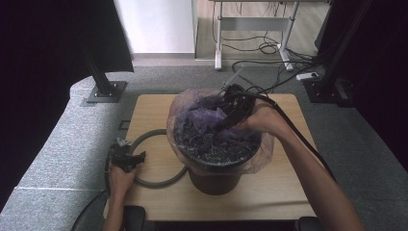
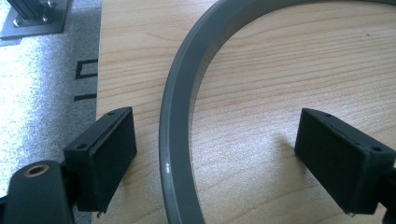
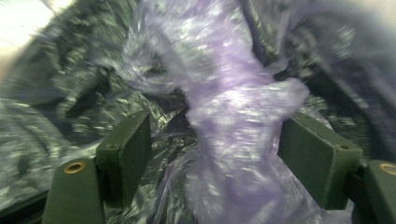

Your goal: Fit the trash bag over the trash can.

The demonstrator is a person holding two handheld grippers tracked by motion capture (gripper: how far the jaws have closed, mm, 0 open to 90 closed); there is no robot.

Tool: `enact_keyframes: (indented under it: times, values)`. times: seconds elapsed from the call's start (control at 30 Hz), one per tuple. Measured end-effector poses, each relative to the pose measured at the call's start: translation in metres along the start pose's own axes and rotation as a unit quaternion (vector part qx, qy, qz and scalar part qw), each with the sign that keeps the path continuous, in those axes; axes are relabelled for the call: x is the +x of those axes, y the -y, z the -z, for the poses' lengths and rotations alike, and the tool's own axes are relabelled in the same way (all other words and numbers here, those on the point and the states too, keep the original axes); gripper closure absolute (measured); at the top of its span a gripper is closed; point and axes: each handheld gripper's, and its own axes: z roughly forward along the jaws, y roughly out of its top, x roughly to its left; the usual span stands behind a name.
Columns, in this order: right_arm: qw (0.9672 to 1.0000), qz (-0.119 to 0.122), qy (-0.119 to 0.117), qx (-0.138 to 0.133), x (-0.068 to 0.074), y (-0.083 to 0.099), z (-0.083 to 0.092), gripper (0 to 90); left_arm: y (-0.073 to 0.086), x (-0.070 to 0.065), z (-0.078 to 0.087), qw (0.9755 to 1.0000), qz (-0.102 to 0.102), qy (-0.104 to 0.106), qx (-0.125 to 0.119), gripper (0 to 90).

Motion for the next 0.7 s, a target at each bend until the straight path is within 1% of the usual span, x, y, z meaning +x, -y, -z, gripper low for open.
enact_keyframes:
  times: [0.07, 0.1, 0.13, 0.2, 0.27, 0.3, 0.33, 0.37, 0.43, 0.47, 0.5, 0.53, 0.57, 0.6, 0.67, 0.7]
  values:
    - [0.9999, -0.001, 0.010, -0.006, 0.000, -0.002, 0.010, 25.8, 0.000, 0.000, 0.000, 1.0000, 0.000, 0.000, 0.000, 12.6]
    - [0.9999, -0.001, 0.010, -0.006, 0.000, -0.002, 0.010, 25.8, 0.000, 0.000, 0.000, 1.0000, 0.000, 0.000, 0.000, 12.6]
    - [0.9996, -0.005, 0.023, -0.012, -0.002, -0.004, 0.021, 27.7, 0.000, 0.000, 0.000, 1.0000, 0.000, 0.000, 0.000, 12.6]
    - [0.9991, -0.011, 0.037, -0.021, -0.005, -0.007, 0.032, 30.7, 0.000, 0.000, 0.000, 1.0000, 0.000, 0.000, 0.000, 12.6]
    - [0.9980, -0.016, 0.054, -0.028, -0.009, -0.011, 0.042, 34.3, 0.000, 0.000, 0.000, 1.0000, 0.000, 0.000, 0.000, 12.6]
    - [0.9980, -0.016, 0.054, -0.028, -0.009, -0.011, 0.042, 34.3, 0.000, 0.000, 0.000, 1.0000, 0.000, 0.000, 0.000, 12.6]
    - [0.9957, -0.025, 0.081, -0.038, -0.015, -0.016, 0.053, 36.5, 0.000, 0.000, 0.000, 1.0000, 0.000, 0.000, 0.000, 12.6]
    - [0.9944, -0.028, 0.092, -0.042, -0.018, -0.018, 0.058, 36.5, 0.000, 0.000, 0.000, 1.0000, 0.000, 0.000, 0.000, 12.6]
    - [0.9930, -0.033, 0.102, -0.050, -0.022, -0.021, 0.064, 36.4, 0.000, 0.000, 0.000, 1.0000, 0.000, 0.000, 0.000, 12.5]
    - [0.9921, -0.036, 0.108, -0.053, -0.025, -0.023, 0.067, 36.2, 0.000, 0.000, 0.000, 1.0000, 0.000, 0.000, 0.000, 12.6]
    - [0.9921, -0.036, 0.108, -0.053, -0.025, -0.023, 0.067, 36.2, 0.000, 0.000, 0.000, 1.0000, 0.000, 0.000, 0.000, 12.6]
    - [0.9886, -0.041, 0.137, -0.047, -0.031, -0.025, 0.071, 34.1, 0.000, 0.000, 0.000, 1.0000, 0.000, 0.000, 0.000, 12.6]
    - [0.9877, -0.043, 0.143, -0.046, -0.034, -0.026, 0.072, 33.9, 0.000, 0.000, 0.000, 1.0000, 0.000, 0.000, 0.000, 12.6]
    - [0.9874, -0.047, 0.144, -0.046, -0.036, -0.026, 0.072, 33.8, 0.000, 0.000, 0.000, 1.0000, 0.000, 0.000, 0.000, 12.6]
    - [0.9877, -0.051, 0.142, -0.041, -0.042, -0.025, 0.067, 34.1, 0.000, 0.000, 0.000, 1.0000, 0.000, 0.000, 0.000, 12.6]
    - [0.9877, -0.051, 0.142, -0.041, -0.042, -0.025, 0.067, 34.1, 0.000, 0.000, 0.000, 1.0000, 0.000, 0.000, 0.000, 12.6]
